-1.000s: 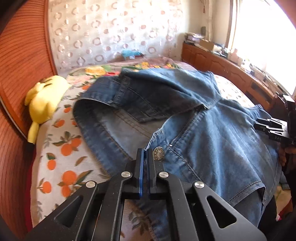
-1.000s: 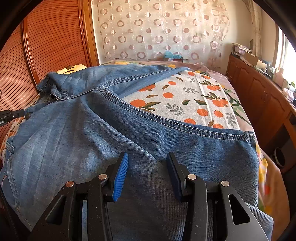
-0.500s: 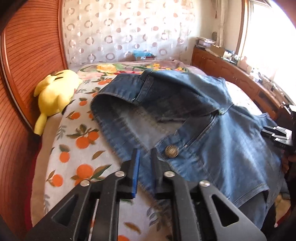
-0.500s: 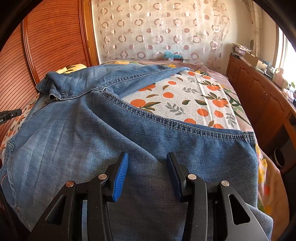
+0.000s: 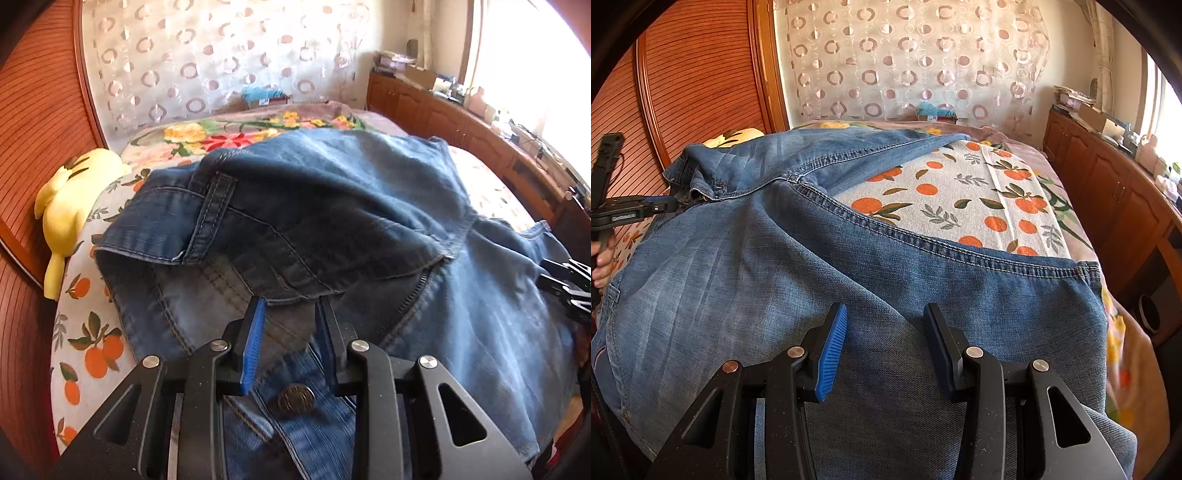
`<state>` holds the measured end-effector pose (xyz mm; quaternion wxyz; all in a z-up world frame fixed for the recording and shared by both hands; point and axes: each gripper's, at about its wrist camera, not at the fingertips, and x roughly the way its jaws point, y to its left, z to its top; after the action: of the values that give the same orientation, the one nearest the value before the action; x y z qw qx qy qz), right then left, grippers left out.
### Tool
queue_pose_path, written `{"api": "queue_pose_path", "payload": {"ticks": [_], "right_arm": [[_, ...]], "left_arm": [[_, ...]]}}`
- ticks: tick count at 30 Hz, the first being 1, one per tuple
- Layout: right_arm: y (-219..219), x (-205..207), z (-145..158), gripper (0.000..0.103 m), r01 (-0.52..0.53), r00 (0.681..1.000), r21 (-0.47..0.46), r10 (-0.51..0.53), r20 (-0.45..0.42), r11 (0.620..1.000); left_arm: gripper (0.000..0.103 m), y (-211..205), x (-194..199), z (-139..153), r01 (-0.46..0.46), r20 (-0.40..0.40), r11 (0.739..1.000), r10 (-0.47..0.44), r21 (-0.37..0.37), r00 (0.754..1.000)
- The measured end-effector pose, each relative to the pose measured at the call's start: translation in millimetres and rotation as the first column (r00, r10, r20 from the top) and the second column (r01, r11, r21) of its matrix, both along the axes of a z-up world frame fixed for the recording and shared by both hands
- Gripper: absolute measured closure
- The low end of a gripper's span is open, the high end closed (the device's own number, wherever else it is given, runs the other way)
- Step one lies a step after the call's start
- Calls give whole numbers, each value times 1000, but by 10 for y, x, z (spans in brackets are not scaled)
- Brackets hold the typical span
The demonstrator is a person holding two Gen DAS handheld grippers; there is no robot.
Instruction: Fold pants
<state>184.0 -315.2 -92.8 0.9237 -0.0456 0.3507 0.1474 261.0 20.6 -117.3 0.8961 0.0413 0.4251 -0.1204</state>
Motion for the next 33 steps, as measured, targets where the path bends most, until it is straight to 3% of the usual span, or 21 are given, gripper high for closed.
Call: {"api": "queue_pose_path", "payload": {"ticks": [5,12,24,33], "right_arm": [[-7,-1,-2,58,0,1000,7,0,-1,1000],[-1,0,-3,58,1,1000,8,-1,-1,1000],[-3,1,0,58,1,1000,9,-1,-1,1000],[-1,0,1,58,2,1000,10,-2,-1,1000]], "left_arm": [[73,6,67,-21,-10,-31,999,9,-32,999],[73,-5,98,4,-29,-11,998,29,-58,1000],[68,-61,182,-26,-63,-29,997,62,-39,998],[68,-80,122,-9,-23,-1,1000,23,11,1000]]}}
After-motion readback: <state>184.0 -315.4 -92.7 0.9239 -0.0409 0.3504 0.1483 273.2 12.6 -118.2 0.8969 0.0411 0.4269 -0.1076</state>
